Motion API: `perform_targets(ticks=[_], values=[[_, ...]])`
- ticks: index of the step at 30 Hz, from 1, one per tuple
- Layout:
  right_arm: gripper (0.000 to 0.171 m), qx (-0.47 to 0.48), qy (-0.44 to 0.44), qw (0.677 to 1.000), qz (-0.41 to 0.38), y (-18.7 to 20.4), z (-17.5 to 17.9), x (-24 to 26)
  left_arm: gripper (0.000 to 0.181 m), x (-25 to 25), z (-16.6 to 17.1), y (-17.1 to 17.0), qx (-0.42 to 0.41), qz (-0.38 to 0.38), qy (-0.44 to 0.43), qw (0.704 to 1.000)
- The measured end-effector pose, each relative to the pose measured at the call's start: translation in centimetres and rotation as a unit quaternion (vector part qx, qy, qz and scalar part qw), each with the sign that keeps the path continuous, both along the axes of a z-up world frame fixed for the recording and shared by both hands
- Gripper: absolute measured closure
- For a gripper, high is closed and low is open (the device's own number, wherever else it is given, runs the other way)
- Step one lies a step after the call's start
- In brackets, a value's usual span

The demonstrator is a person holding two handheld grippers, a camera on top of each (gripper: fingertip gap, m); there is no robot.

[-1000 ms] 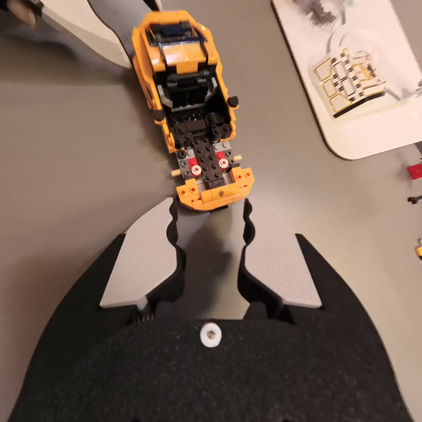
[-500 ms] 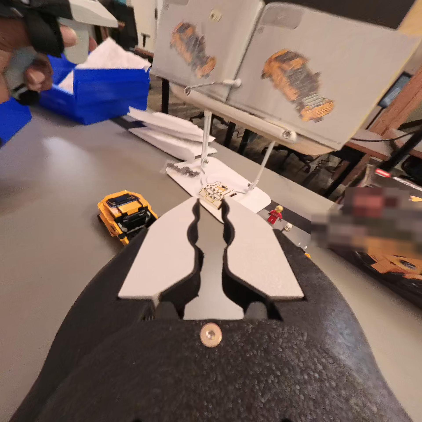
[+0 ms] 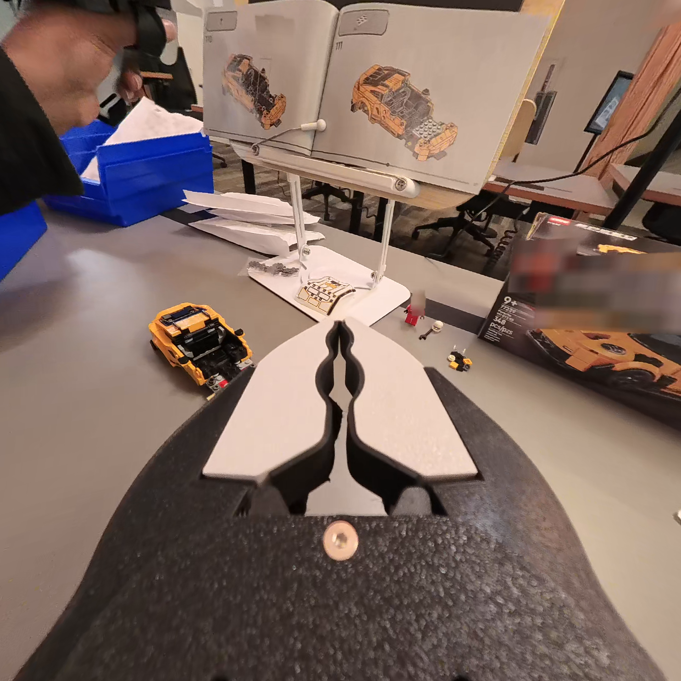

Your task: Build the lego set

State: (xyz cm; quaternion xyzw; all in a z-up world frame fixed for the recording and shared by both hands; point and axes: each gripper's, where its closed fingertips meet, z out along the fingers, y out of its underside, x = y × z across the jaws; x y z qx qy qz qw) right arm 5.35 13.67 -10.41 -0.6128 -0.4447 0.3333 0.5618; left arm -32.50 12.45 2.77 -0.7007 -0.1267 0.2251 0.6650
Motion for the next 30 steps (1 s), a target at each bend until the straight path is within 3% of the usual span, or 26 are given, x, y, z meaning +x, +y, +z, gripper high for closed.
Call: perform_targets(ticks=[12, 30], values=[[0.171, 0.072, -0.055, 0.996, 0.021, -1.3, -1.2, -0.9, 0.181, -1.0, -1.0, 1.1, -0.027, 0.01, 0.002, 1.0], [0.171, 0.062, -0.057, 0.996, 0.041, -1.7, -1.8, -1.2, 0.181, -0.7, -1.3, 1.7, -0.04, 0.008, 0.016, 0.999]])
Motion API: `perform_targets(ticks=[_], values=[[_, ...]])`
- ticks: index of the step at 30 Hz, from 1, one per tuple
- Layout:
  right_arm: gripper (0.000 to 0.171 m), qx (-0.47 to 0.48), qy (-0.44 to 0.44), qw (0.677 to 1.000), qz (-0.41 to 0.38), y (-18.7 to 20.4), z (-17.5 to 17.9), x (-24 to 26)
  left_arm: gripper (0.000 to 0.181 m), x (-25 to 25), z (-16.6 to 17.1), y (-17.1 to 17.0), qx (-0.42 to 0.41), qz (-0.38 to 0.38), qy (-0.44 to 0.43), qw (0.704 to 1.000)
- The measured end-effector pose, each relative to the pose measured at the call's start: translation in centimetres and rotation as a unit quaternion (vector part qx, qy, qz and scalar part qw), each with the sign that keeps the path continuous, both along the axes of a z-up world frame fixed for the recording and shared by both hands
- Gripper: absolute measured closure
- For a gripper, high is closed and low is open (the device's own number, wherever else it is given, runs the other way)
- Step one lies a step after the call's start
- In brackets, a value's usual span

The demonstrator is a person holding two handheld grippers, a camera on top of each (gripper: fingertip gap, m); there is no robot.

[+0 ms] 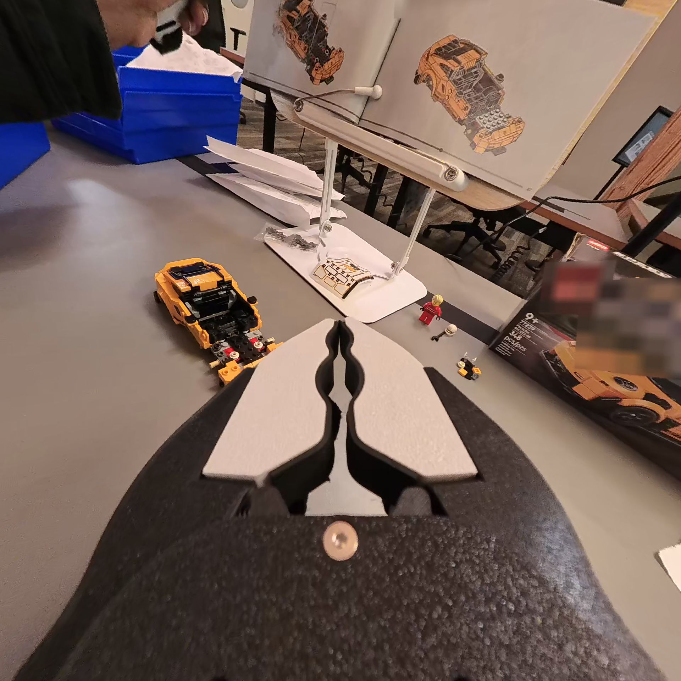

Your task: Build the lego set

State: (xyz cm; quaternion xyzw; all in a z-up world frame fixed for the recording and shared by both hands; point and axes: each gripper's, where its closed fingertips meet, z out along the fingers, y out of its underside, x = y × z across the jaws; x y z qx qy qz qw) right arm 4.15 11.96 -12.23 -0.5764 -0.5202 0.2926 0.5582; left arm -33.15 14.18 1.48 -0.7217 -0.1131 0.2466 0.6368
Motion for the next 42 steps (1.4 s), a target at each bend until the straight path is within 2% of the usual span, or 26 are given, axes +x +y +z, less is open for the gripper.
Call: perform_targets(ticks=[8, 17, 42], values=[[0.171, 0.006, -0.006, 1.0, 0.0, 0.0, -0.2, 0.0, 0.181, 4.8, -3.1, 0.5, -0.014, -0.046, 0.011, 0.999], [0.171, 0.008, -0.005, 1.0, 0.002, 0.0, -0.2, 0.0, 0.181, 6.0, -6.2, 0.6, -0.034, -0.06, -0.001, 0.998], [0.171, 0.005, -0.01, 1.0, 0.004, 0.0, -0.5, 0.0, 0.181, 6.9, -6.1, 2.0, -0.04, -0.065, 0.007, 0.997]])
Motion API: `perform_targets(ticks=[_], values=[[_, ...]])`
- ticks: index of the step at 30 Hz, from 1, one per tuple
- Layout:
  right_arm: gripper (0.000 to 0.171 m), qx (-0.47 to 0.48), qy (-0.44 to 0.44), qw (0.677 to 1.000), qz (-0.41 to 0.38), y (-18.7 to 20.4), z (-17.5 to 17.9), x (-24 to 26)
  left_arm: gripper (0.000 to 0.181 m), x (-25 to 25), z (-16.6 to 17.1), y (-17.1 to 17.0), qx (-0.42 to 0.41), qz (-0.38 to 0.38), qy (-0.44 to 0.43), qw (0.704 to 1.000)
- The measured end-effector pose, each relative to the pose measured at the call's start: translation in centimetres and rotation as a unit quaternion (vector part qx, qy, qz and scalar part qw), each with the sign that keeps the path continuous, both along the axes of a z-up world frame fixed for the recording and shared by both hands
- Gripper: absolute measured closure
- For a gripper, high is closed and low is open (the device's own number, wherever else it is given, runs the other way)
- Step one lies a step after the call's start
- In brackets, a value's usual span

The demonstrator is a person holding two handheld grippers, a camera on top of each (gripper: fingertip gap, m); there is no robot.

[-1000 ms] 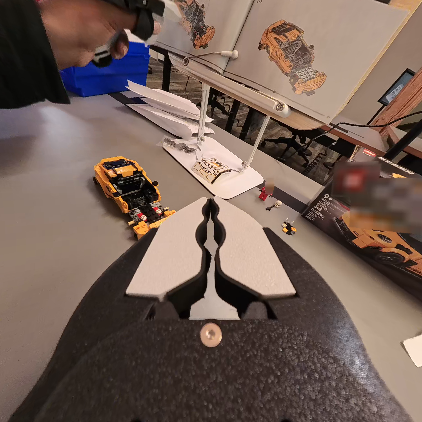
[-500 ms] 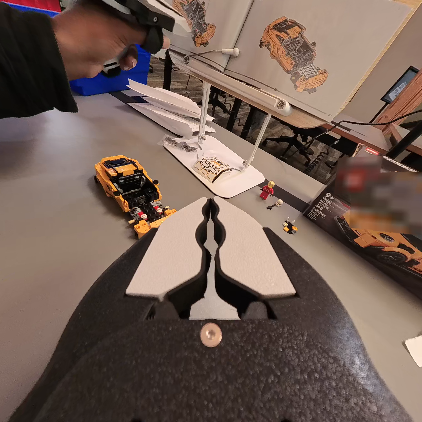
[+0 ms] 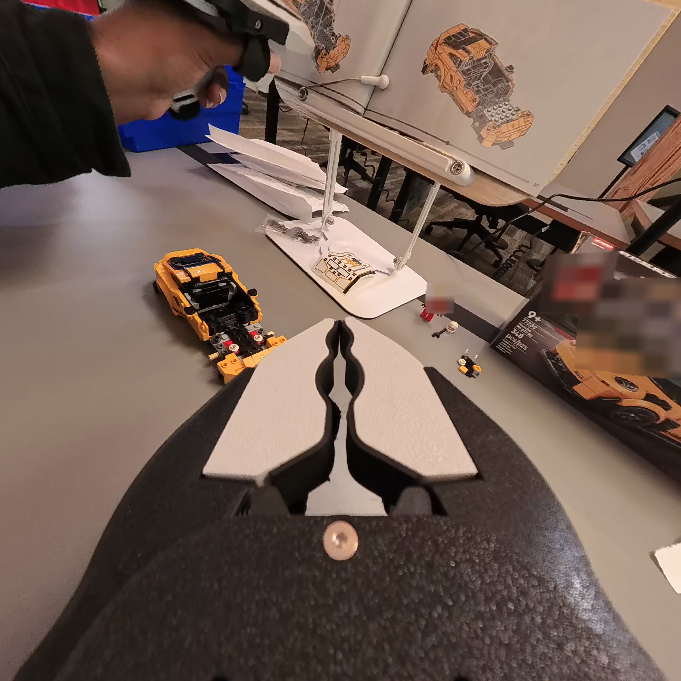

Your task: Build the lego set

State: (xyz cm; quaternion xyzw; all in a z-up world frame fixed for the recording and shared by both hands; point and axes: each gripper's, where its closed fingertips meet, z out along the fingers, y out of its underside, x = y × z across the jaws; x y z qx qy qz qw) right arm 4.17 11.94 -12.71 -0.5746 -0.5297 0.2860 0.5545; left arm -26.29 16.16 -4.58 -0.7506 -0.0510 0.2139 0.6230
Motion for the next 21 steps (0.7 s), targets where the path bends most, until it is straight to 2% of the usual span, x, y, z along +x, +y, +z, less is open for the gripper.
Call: perform_targets(ticks=[11, 21], values=[[0.171, -0.002, 0.0, 1.0, -0.001, 0.0, 0.0, 0.1, 0.181, 1.5, 2.2, 1.5, 0.012, -0.014, 0.012, 1.0], [0.171, -0.003, 0.003, 1.0, 0.0, 0.1, 0.2, 0.2, 0.181, 1.0, 1.3, 1.9, 0.002, -0.003, 0.004, 1.0]])
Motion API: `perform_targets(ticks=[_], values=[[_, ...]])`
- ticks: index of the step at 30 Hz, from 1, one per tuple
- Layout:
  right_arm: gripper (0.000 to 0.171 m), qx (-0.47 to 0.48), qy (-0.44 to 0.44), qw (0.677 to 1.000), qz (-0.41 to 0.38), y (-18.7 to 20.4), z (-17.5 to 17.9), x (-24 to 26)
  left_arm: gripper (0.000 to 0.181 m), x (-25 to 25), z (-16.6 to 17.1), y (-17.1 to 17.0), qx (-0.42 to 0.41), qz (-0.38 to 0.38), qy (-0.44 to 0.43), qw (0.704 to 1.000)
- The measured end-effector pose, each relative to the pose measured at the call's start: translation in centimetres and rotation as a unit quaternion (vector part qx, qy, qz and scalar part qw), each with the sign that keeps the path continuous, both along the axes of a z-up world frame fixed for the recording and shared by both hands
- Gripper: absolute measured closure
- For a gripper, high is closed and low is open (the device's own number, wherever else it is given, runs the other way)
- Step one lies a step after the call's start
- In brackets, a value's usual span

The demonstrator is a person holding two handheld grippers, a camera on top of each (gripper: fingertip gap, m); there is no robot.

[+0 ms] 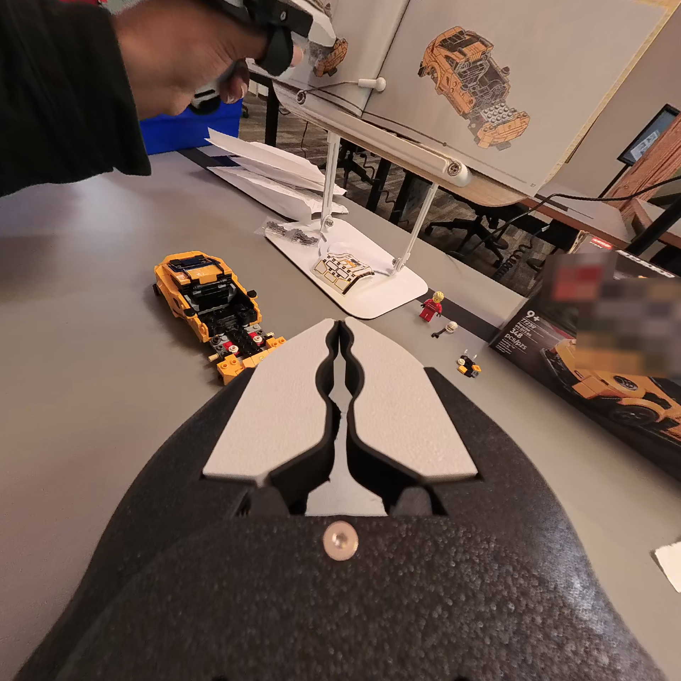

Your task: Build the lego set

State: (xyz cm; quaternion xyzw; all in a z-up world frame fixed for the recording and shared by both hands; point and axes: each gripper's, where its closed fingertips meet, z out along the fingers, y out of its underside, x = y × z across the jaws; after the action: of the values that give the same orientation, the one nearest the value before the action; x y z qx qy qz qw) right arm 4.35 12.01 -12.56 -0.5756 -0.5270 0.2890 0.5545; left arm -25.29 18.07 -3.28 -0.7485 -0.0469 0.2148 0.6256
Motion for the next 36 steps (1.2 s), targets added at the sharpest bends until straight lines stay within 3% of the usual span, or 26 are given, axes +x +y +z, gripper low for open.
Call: perform_targets(ticks=[8, 15, 21, 36], values=[[0.171, 0.0, -0.001, 1.0, -0.001, 0.0, 0.0, 0.0, 0.181, 0.0, -0.4, -0.1, -0.018, -0.003, 0.007, 1.0], [0.171, -0.009, 0.0, 1.0, 0.005, -0.2, -0.2, -0.1, 0.181, -0.9, -5.6, -2.8, -0.087, 0.015, 0.003, 0.996], [0.171, -0.01, -0.004, 1.0, 0.004, -0.2, -0.4, -0.2, 0.181, -1.6, -8.4, -3.2, -0.149, 0.04, -0.006, 0.988], [0.171, -0.024, -0.018, 1.0, 0.005, 0.1, -1.5, -0.4, 0.181, -2.6, -7.7, -2.1, -0.187, 0.059, 0.013, 0.98]])
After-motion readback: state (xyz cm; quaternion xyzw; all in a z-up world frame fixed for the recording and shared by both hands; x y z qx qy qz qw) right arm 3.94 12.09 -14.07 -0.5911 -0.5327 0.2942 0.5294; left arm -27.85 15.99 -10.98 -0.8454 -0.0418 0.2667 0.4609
